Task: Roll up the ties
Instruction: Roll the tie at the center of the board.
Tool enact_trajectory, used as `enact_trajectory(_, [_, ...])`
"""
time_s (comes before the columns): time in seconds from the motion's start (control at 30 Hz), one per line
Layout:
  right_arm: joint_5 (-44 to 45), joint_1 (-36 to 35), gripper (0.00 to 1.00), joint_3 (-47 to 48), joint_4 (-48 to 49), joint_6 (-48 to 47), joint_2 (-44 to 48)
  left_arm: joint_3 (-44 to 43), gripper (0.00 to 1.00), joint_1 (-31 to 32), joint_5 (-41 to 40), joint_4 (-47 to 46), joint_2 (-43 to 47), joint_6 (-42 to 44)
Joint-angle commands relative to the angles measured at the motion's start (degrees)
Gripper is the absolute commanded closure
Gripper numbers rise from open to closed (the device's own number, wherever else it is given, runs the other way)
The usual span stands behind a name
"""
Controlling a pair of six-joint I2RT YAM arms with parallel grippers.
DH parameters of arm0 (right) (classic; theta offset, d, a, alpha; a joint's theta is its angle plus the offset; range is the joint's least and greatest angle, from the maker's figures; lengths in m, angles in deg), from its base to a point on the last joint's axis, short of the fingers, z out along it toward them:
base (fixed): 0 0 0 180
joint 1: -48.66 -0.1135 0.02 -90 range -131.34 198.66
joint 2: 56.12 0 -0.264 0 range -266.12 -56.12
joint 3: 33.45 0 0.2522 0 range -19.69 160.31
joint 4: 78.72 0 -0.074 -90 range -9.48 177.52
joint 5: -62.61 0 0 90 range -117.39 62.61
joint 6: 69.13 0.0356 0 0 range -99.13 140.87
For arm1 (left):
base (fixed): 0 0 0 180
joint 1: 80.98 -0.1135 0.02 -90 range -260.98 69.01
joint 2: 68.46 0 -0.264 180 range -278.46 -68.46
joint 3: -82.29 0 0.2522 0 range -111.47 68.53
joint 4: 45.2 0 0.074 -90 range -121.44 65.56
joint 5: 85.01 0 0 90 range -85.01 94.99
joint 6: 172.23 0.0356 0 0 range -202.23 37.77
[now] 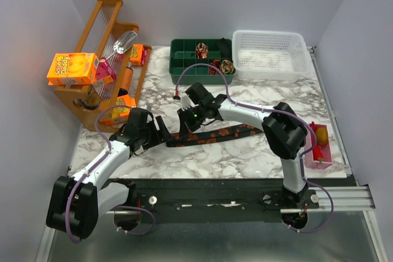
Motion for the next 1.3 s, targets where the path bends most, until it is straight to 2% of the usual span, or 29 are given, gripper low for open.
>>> enact_trajectory(0.0, [0.29,-0.16,1.00,3.13,-0.87,-0.44,-3.12,2.18,0.18,-1.85,5.89,-5.10,1.18,-0.39])
enact_trajectory(0.4, [3.54,-0.16,1.00,3.31,-0.87,-1.23,-7.17,5.96,0.18,-4.14,8.88,-12.92,-2.59,-1.01])
enact_trajectory(0.67, [3.81,-0.16,1.00,2.78,-0.87,-1.05,-8.05,8.42,0.23,-4.23,11.06,-21.35,-6.46,-2.76])
enact_trajectory(0.87, [3.98,-0.24,1.00,1.11,-0.60,-0.79,-8.05,11.76,0.33,-4.32,13.36,-30.67,-8.57,-7.16])
enact_trajectory(0.97, [3.63,-0.16,0.99,0.41,-0.34,-0.53,-7.96,11.94,0.43,-4.23,14.06,-32.26,-8.58,-7.34])
enact_trajectory(1.0, [3.46,-0.16,1.00,0.32,-0.08,-0.53,-7.87,11.68,0.50,-4.23,13.98,-32.26,-8.31,-7.34])
enact_trajectory(1.1, [3.02,-0.24,1.00,0.50,0.01,-0.26,-7.78,10.19,0.64,-4.23,13.63,-30.86,-6.73,-6.46])
enact_trajectory(1.17, [2.58,-0.16,1.00,0.93,0.10,-0.17,-7.78,8.87,0.65,-4.23,12.66,-27.35,-5.85,-5.41])
enact_trajectory(1.27, [1.79,-0.24,1.00,1.72,0.01,0.09,-7.87,6.15,0.73,-3.97,12.13,-22.78,-5.93,-2.86])
